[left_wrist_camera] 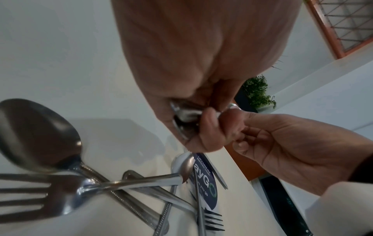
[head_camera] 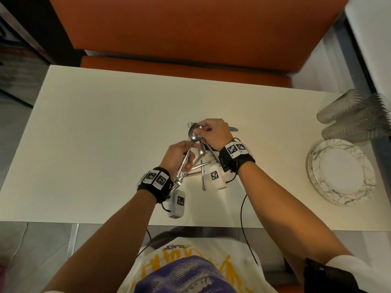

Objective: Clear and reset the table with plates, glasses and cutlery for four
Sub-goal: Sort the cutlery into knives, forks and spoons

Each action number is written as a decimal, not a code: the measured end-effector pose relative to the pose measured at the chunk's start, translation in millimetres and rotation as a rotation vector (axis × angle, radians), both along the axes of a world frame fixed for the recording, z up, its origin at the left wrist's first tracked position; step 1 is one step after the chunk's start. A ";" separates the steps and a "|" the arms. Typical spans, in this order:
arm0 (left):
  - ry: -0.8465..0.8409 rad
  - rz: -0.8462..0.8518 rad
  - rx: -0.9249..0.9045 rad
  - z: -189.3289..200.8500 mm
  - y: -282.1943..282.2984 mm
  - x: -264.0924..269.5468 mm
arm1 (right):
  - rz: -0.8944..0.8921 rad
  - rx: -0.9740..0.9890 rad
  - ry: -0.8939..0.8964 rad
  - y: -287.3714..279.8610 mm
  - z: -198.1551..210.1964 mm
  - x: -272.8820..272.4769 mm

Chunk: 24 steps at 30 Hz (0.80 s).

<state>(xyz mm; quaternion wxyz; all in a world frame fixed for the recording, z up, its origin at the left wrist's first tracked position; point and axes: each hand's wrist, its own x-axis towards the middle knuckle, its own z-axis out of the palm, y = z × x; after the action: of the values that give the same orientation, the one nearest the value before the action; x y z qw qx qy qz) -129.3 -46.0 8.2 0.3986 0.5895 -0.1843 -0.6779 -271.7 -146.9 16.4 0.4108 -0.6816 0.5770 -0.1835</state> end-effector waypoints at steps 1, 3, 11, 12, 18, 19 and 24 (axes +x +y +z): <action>0.009 -0.005 -0.009 0.7 0.5 0.8 | -0.003 -0.012 0.027 -2.4 0.0 1.4; -0.027 -0.040 -0.031 -0.3 1.8 2.0 | -0.013 -0.048 0.054 -6.0 0.5 3.0; -0.239 -0.043 0.061 -30.9 2.2 6.9 | -0.026 -0.009 0.119 -6.7 -24.5 -7.3; -0.256 -0.034 0.078 -34.3 3.7 8.9 | 0.005 0.005 0.182 -5.4 -30.4 -11.0; -0.321 0.004 0.098 -48.2 9.1 17.8 | 0.170 0.071 0.464 3.8 -51.0 -17.8; -0.331 0.005 0.097 -49.1 9.1 19.0 | 0.170 0.075 0.468 3.8 -52.3 -16.4; -0.375 0.008 0.074 -51.6 8.1 21.8 | 0.171 0.132 0.470 4.9 -55.8 -10.6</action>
<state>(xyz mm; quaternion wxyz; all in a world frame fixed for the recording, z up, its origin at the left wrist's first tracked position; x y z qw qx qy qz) -107.5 -37.9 -43.4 0.3380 0.7205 -0.2279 -0.5610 -282.3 -142.0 -39.3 0.3230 -0.7235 0.6078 0.0533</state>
